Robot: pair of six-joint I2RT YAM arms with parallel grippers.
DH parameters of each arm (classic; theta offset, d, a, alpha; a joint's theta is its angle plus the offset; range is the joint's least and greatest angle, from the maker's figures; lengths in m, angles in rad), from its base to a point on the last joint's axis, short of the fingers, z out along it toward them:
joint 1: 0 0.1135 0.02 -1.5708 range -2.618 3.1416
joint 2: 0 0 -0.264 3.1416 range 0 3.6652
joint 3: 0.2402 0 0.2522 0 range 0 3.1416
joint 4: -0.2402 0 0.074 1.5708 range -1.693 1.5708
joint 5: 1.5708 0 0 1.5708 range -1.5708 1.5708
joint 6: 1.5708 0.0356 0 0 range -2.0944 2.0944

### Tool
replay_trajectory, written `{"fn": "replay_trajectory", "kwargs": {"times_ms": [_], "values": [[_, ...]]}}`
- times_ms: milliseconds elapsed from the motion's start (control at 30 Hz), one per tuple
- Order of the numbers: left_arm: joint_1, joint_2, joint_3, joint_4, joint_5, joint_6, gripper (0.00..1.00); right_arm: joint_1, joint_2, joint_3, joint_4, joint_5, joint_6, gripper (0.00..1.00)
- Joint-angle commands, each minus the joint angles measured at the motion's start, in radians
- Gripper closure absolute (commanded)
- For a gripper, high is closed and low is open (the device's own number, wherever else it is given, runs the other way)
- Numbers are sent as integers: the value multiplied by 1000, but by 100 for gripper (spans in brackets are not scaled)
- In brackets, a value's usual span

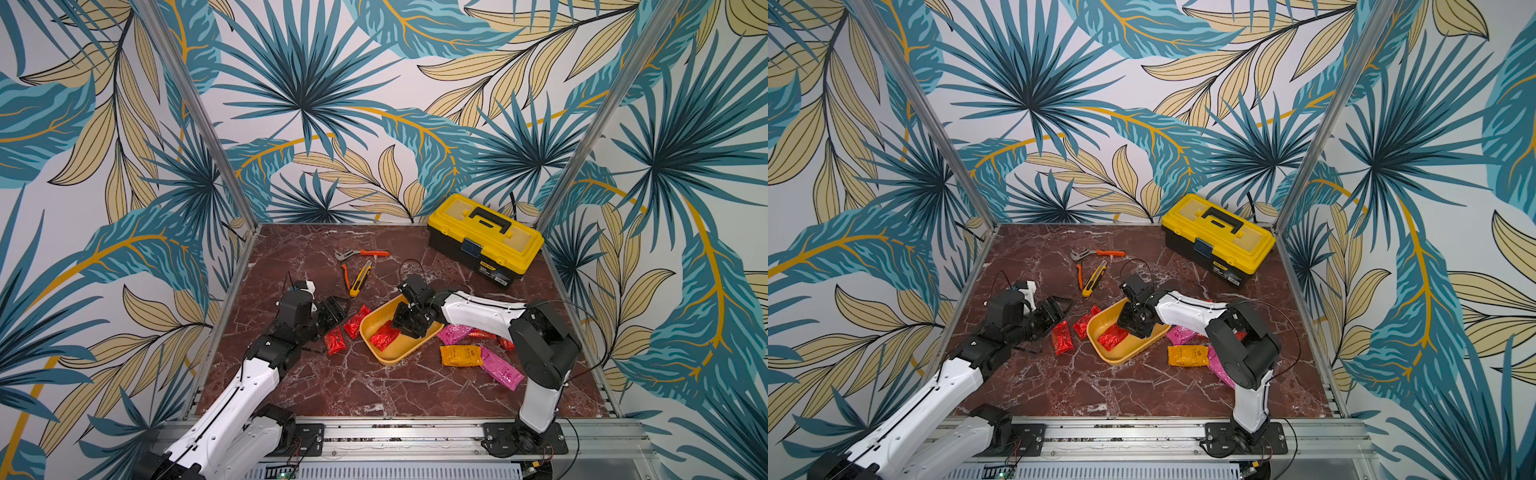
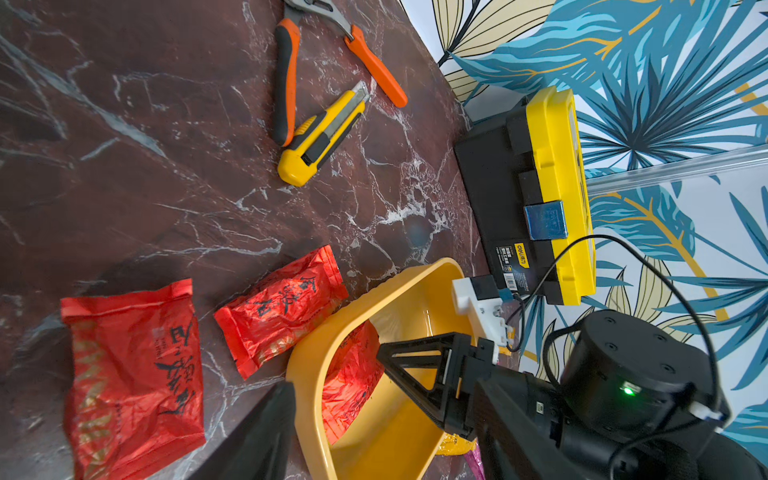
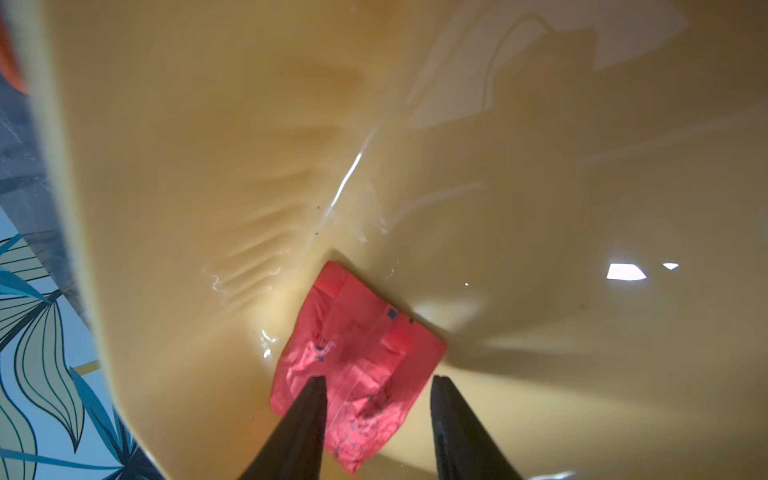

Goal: Take the tea bags out of the storage box
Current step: Pick up the tea bag from the storage box.

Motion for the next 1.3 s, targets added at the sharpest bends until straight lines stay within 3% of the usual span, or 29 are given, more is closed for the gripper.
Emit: {"fn": "replay_trajectory", "kwargs": {"times_ms": [0,433,900,1267], "values": [[-2,3,38,48,23,1,27,7,12,16,-19,7,40,54],[-1,1,39,41,41,6,26,11,65,22,43,7,82,65],[-2,-16,37,18,34,0,25,11,77,21,85,6,80,100],[-1,-16,47,-7,27,4,25,11,5,-3,99,12,56,100]]}}
